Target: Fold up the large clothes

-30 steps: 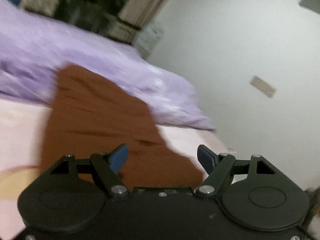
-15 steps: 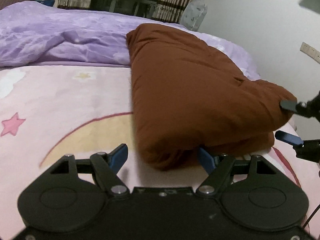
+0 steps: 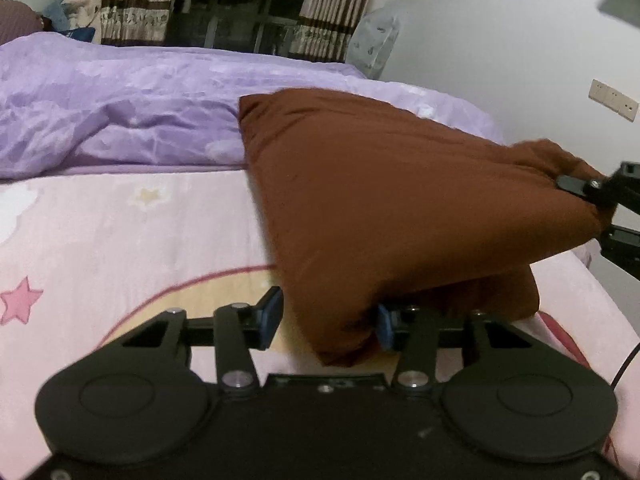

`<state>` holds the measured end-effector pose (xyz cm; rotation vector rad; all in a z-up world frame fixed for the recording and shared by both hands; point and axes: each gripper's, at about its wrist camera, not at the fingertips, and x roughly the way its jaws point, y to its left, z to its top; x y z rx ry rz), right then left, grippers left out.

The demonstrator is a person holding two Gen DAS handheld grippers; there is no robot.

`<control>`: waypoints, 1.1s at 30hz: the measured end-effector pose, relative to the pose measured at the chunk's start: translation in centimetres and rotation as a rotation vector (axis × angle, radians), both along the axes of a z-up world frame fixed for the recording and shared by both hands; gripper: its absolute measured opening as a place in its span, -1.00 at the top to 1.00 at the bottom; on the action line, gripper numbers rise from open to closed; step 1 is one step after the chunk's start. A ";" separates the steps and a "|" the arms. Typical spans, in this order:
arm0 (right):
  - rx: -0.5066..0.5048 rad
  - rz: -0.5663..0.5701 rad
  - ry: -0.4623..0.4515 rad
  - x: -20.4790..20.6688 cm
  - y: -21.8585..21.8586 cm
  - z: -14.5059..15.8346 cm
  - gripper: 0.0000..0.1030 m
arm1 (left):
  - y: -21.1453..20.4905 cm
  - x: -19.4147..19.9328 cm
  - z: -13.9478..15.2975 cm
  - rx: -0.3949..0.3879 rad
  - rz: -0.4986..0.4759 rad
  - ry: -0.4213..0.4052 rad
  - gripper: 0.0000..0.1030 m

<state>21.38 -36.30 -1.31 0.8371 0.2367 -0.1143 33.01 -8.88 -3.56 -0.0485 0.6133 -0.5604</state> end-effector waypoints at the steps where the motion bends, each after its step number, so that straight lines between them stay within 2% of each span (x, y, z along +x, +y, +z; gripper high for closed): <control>1: -0.005 -0.005 0.016 0.1 -0.8 -0.4 0.55 | -0.1 0.2 -0.2 0.003 0.001 0.004 0.06; 5: 0.015 0.004 0.173 2.5 -2.2 -5.2 0.55 | -0.8 1.5 -2.5 0.044 0.028 0.070 0.05; 8: 0.068 0.009 0.148 2.4 -2.9 -8.5 0.54 | -0.4 2.1 -4.1 0.029 0.039 0.113 -0.05; 10: 0.080 0.017 0.122 2.3 -3.0 -9.0 0.52 | -0.1 2.2 -4.3 0.015 0.030 0.123 -0.06; 12: 0.061 0.024 0.124 2.3 -2.9 -8.5 0.43 | 0.1 1.7 -3.6 0.021 0.008 0.117 -0.05; 14: 0.027 0.031 0.120 2.1 -3.1 -8.0 0.18 | 0.7 0.8 -2.8 0.026 -0.012 0.116 -0.04; 15: 0.012 0.024 0.111 1.7 -3.1 -7.5 -0.12 | 1.2 0.2 -2.3 0.032 -0.020 0.113 -0.03; 16: 0.003 0.015 0.107 1.4 -3.3 -7.0 -0.32 | 1.8 -0.4 -1.8 0.036 -0.023 0.101 -0.02; 20: -0.098 -0.038 0.094 -0.5 -3.2 -4.2 -0.38 | 3.8 -1.7 0.8 0.028 -0.011 0.052 0.01; 23: -0.281 -0.085 0.077 -1.4 -0.6 -1.0 -0.38 | 3.8 -1.6 3.4 -0.027 -0.022 0.009 -0.01; 24: -0.342 -0.081 0.064 -1.5 0.6 0.1 -0.37 | 3.3 -1.5 4.0 -0.040 -0.032 -0.002 -0.01; 26: -0.430 -0.060 0.036 -1.5 2.8 1.7 -0.18 | 2.3 -1.2 4.9 -0.077 -0.055 -0.011 -0.01; 28: -0.524 -0.031 0.046 -0.7 5.0 2.8 0.26 | 0.7 -0.8 5.1 -0.119 -0.089 0.005 -0.01; 29: -0.559 -0.024 0.064 -0.1 5.7 3.0 0.35 | -0.1 -0.7 5.0 -0.127 -0.102 0.011 -0.01; 30: -0.578 -0.019 0.091 0.6 6.1 3.0 0.47 | -1.1 -0.5 4.8 -0.123 -0.112 0.013 -0.01; 33: -0.581 -0.015 0.172 2.6 6.0 2.0 0.64 | -3.4 -0.1 3.8 -0.086 -0.127 0.011 -0.01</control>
